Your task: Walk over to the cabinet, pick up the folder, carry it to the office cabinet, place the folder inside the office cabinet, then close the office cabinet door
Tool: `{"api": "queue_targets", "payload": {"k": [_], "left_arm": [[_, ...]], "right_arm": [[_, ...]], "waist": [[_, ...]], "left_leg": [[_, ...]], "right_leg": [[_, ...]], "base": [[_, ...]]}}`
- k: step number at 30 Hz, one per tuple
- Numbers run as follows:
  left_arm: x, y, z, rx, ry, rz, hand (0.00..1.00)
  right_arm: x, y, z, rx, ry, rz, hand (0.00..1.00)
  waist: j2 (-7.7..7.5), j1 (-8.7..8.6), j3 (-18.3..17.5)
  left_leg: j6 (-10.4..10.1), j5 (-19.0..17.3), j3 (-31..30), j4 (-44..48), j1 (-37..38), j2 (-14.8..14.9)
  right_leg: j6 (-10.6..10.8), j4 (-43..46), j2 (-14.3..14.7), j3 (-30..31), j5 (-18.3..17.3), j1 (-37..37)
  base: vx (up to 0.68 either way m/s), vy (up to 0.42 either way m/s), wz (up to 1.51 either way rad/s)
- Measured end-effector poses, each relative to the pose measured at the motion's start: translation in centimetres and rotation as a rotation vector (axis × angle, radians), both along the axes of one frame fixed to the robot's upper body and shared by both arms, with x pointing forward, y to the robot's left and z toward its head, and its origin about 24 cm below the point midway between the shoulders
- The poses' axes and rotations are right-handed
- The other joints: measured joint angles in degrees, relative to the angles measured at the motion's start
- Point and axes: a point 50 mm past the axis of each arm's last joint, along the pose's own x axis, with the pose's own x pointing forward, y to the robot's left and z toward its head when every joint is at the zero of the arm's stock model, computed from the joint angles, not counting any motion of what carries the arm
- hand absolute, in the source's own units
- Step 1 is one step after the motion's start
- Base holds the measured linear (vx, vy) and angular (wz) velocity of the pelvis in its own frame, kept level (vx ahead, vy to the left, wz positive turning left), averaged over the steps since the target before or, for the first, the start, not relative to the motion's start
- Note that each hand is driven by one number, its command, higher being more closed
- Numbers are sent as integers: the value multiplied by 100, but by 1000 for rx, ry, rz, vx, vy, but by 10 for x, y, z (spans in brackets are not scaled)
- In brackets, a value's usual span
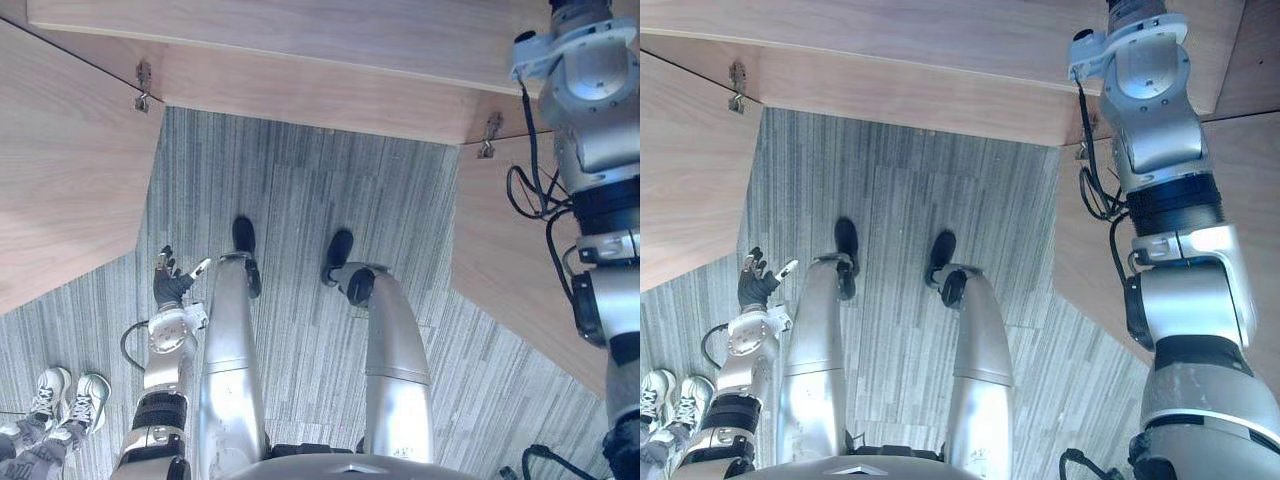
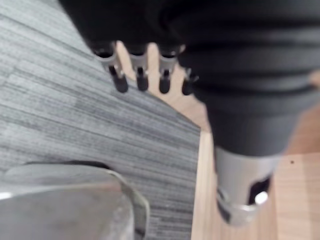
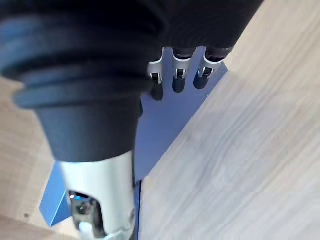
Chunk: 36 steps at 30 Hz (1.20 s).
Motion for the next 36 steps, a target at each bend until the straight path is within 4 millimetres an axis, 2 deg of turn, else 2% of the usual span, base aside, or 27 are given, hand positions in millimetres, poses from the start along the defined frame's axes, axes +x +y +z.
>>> {"api": "queue_targets", "payload": {"k": [6, 12, 19, 23, 25, 26, 31, 36], "left_arm": [[1, 5, 10, 3, -36, 19, 0], [2, 9, 25, 63, -86, -6, 0], [-8, 11, 16, 79, -50, -17, 0], [-15, 12, 9, 86, -20, -11, 0], [-15, 11, 8, 91, -16, -7, 0], [-15, 10, 8, 88, -16, 5, 0], [-10, 0, 9, 73, -26, 20, 0], [-2, -3, 16, 64, -53, 44, 0]], "right_arm": [[-9, 8, -28, -159, 42, -3, 0], [-10, -2, -61, -266, 188, 18, 0], [-14, -3, -95, -254, 320, 114, 0], [-28, 10, -99, -132, 228, 184, 0], [-29, 17, -102, -68, 180, 182, 0], [-28, 22, -104, -34, 152, 172, 100], [-31, 41, -99, 75, 14, 113, 100], [-23, 57, -83, 161, -61, 103, 100]], "waist": [[-5, -12, -3], [-18, -15, -10], [-45, -7, -26], [-47, -22, -25], [-75, -28, -23], [-114, -27, -45], [-118, -16, -45], [-120, 6, -43]], "left_leg": [[12, -8, 12, -50, 37, -9], [12, -8, 27, -69, 82, -12], [12, -8, 31, -68, 96, -12], [12, -8, 42, -74, 136, -12], [12, -10, 78, -96, 236, -12], [13, -10, 116, -122, 294, -12], [13, -3, 119, -168, 332, -30], [8, 2, 118, -173, 327, -44]], "right_leg": [[-37, -18, -2, 0, 23, 25], [-19, -17, -3, 9, 11, 51], [9, -18, -3, 12, -5, 63], [8, -17, -3, 23, -4, 91], [15, -17, -3, 56, -10, 160], [18, -18, -3, 92, -12, 183], [24, -36, -18, 87, -19, 210], [27, -14, -38, 87, -23, 200]], "base": [[0, 0, 0], [0, 0, 0], [0, 0, 0], [0, 0, 0], [0, 0, 0], [0, 0, 0], [-5, 4, 1], [1, 8, 1]]}}
